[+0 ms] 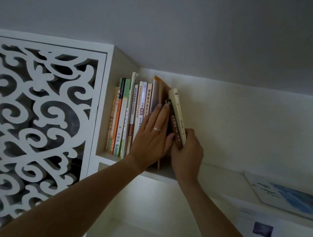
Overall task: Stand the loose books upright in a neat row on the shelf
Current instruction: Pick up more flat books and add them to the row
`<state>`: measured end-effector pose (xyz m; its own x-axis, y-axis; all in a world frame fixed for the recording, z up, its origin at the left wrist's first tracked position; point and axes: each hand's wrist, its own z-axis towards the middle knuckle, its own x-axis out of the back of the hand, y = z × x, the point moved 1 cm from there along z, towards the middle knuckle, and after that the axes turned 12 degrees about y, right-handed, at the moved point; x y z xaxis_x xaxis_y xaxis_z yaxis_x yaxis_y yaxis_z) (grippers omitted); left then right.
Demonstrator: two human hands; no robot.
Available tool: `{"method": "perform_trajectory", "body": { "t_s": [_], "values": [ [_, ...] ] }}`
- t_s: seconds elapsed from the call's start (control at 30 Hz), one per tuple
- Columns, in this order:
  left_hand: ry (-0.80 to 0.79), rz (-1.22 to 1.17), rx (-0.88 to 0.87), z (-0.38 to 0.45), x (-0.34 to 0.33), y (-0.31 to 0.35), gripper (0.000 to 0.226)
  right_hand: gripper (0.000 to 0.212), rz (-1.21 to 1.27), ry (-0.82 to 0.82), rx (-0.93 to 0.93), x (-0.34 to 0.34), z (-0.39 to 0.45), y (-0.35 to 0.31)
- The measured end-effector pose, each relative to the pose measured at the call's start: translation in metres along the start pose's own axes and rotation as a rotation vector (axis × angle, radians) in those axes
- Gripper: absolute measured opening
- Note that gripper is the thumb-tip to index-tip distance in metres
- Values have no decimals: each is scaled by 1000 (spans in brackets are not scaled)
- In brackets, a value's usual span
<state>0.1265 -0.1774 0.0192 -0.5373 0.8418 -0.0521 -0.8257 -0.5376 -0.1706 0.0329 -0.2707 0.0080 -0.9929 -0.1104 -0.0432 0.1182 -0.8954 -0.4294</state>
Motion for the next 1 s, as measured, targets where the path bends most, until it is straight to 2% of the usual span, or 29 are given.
{"method": "perform_trajectory", "body": {
  "t_s": [0.17, 0.23, 0.3, 0.33, 0.4, 0.47, 0.5, 0.57, 0.67, 0.7, 0.87, 0.97, 1.0],
  "values": [
    [20, -65, 83, 0, 0, -2, 74, 39, 153, 55, -87, -14, 0, -2],
    [31, -119, 100, 0, 0, -2, 73, 34, 200, -28, -137, -16, 4, 0],
    [28, -121, 93, 0, 0, -5, 79, 32, 248, -235, -168, -15, 11, 2],
    [31, -118, 93, -1, 0, -5, 81, 37, 281, -347, -175, -10, 14, 3],
    [49, -106, 91, -1, 0, -5, 82, 61, 300, -579, -183, 4, 17, 9],
    [57, -68, 80, -2, -1, -3, 84, 93, 183, -821, -203, 20, 18, 17],
    [62, -56, 80, -2, -2, -3, 85, 102, 89, -897, -197, 29, 18, 20],
    [82, -69, 88, -1, -3, -3, 87, 99, -96, -883, -109, 39, 18, 22],
    [114, -124, 102, -2, -5, -4, 88, 74, -444, -703, 211, 38, 19, 19],
    [128, -134, 108, -2, -5, -4, 88, 71, -496, -668, 257, 36, 17, 16],
    [157, -146, 99, -4, -6, -5, 86, 56, -318, -715, 142, 35, 15, 12],
    [108, -171, -64, -5, -5, 0, 75, 49, -231, -677, 103, 30, 4, 7],
    [97, -170, -108, -5, -5, 3, 73, 54, -220, -669, 97, 26, 0, 7]
  ]
}}
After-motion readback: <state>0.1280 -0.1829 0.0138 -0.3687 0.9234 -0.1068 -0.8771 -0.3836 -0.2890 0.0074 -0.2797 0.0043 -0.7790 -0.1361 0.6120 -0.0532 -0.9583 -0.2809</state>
